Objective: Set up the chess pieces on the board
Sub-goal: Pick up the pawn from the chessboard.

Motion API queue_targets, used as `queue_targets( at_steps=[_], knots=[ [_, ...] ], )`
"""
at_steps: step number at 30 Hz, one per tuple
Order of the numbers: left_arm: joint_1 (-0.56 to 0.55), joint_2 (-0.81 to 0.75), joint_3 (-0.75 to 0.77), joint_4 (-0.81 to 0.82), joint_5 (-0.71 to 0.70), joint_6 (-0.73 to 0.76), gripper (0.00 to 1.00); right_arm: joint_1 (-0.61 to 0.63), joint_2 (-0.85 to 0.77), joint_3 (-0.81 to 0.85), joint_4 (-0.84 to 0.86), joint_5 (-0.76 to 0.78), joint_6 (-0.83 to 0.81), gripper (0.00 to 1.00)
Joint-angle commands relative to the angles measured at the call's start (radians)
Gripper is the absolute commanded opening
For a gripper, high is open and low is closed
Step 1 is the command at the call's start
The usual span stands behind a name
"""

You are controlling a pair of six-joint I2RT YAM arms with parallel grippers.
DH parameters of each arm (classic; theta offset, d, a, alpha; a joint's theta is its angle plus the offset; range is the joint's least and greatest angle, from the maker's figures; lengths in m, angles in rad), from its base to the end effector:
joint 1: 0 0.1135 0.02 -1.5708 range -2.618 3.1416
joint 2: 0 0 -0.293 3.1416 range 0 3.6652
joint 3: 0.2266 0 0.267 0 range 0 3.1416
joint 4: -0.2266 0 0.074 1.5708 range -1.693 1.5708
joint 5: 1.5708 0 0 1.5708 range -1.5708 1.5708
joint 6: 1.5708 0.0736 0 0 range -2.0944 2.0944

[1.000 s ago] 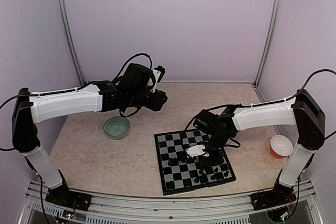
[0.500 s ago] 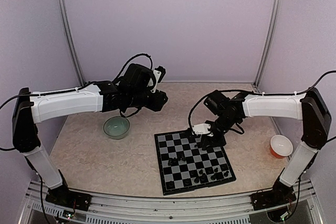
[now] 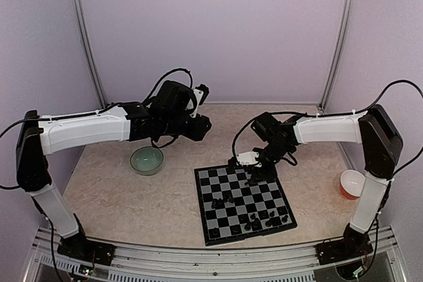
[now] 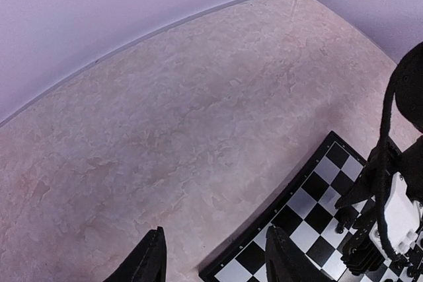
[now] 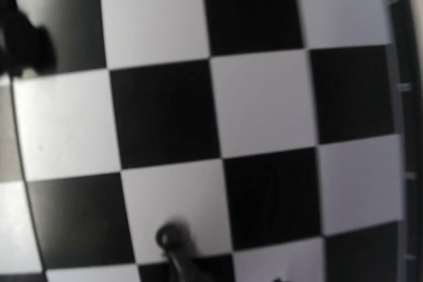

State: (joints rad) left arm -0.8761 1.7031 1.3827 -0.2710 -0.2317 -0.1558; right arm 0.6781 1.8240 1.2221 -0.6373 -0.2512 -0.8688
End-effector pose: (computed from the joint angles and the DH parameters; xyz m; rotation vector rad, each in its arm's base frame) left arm 0.2981 -0.3313 0.2977 0.6361 2.0694 -0.3495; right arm 0.2916 0.2583 0.1619 -1.9791 1.9432 0.3044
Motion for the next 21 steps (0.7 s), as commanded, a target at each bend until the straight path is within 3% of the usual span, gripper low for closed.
queue_targets(
  at_steps=[1,6,14,21],
  knots=[
    [-0.003,0.015,0.033,-0.004,0.012,0.005,0.51,-0.006,0.045,0.023,-0.002,-0.004,-0.018,0.39],
    [-0.004,0.018,0.036,-0.007,0.013,0.007,0.51,-0.006,0.069,0.018,-0.008,-0.004,-0.026,0.34],
    [-0.003,0.031,0.039,-0.012,0.019,0.004,0.51,-0.006,0.066,0.0,-0.032,-0.035,-0.022,0.12],
    [-0.014,0.025,0.02,0.006,-0.009,-0.015,0.5,-0.031,-0.114,-0.073,-0.013,-0.174,0.066,0.09]
  ],
)
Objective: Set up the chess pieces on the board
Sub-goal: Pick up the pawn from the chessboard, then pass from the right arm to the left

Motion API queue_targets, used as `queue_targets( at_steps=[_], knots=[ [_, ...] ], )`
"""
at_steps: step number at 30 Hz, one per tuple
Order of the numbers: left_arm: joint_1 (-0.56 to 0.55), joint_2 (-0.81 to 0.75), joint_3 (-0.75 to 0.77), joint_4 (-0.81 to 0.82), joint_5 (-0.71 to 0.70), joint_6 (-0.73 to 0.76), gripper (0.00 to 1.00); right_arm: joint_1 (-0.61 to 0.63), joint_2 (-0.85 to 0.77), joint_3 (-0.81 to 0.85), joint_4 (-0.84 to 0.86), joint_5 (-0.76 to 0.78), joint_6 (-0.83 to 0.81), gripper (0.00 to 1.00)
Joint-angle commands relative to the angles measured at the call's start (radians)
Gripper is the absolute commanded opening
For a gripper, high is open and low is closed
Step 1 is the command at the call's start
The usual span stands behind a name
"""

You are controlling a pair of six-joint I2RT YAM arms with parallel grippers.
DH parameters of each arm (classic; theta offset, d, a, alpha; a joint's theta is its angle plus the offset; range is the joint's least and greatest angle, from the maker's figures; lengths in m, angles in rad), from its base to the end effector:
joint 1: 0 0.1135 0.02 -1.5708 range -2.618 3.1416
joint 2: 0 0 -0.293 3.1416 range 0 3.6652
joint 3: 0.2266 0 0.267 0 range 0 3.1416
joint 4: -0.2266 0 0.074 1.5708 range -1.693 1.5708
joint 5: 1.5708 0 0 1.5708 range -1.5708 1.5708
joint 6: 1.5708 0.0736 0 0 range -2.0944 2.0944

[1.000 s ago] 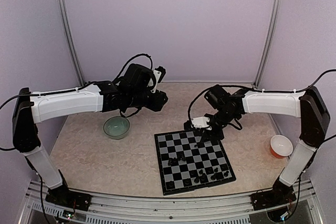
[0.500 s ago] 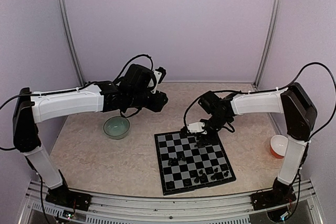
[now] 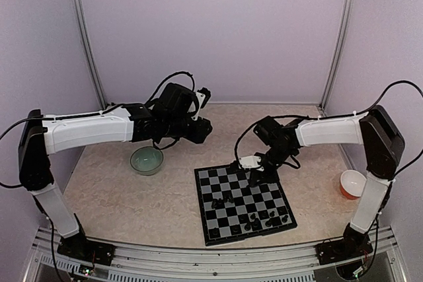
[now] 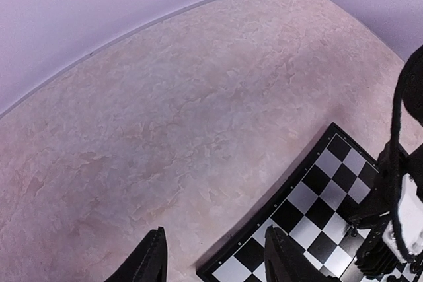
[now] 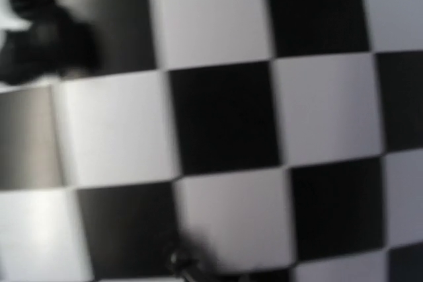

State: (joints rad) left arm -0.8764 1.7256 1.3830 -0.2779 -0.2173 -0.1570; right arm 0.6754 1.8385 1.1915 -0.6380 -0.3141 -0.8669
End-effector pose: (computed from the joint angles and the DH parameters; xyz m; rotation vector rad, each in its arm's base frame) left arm 0.2996 -0.3349 0.2873 0.6566 2.0956 -0.3493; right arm 0.2838 0.2565 0.1489 -1.9980 1.9643 0.4030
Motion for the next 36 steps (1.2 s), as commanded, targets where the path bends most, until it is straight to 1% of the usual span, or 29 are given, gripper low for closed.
queue_targets(
  at_steps=[1,3,5,9,12,16,20,25,29,36],
  knots=[
    [-0.025,-0.004,0.011,0.025,-0.037,-0.017,0.5,-0.039,-0.166,-0.053,-0.004,-0.153,0.091,0.09],
    [-0.066,-0.02,-0.022,0.087,-0.058,-0.026,0.5,-0.069,-0.24,-0.069,0.018,-0.265,0.153,0.09],
    [-0.113,-0.046,-0.07,0.165,-0.046,-0.043,0.5,-0.096,-0.311,-0.097,0.054,-0.368,0.235,0.09],
    [-0.214,-0.094,-0.176,0.37,-0.039,-0.105,0.5,-0.156,-0.412,-0.168,0.159,-0.537,0.351,0.08],
    [-0.281,-0.108,-0.213,0.495,-0.054,-0.154,0.48,-0.201,-0.435,-0.182,0.18,-0.624,0.385,0.08],
    [-0.333,-0.083,-0.195,0.598,-0.061,-0.208,0.47,-0.243,-0.441,-0.19,0.191,-0.689,0.399,0.08],
    [-0.346,-0.015,-0.141,0.623,-0.047,-0.258,0.47,-0.247,-0.466,-0.209,0.187,-0.722,0.381,0.08],
    [-0.346,0.06,-0.089,0.615,-0.025,-0.293,0.42,-0.253,-0.507,-0.227,0.183,-0.746,0.375,0.09],
    [-0.345,0.083,-0.068,0.592,-0.021,-0.306,0.4,-0.259,-0.525,-0.233,0.18,-0.762,0.372,0.1],
    [-0.35,0.088,-0.065,0.577,0.027,-0.322,0.41,-0.267,-0.53,-0.231,0.185,-0.766,0.379,0.11]
  ],
)
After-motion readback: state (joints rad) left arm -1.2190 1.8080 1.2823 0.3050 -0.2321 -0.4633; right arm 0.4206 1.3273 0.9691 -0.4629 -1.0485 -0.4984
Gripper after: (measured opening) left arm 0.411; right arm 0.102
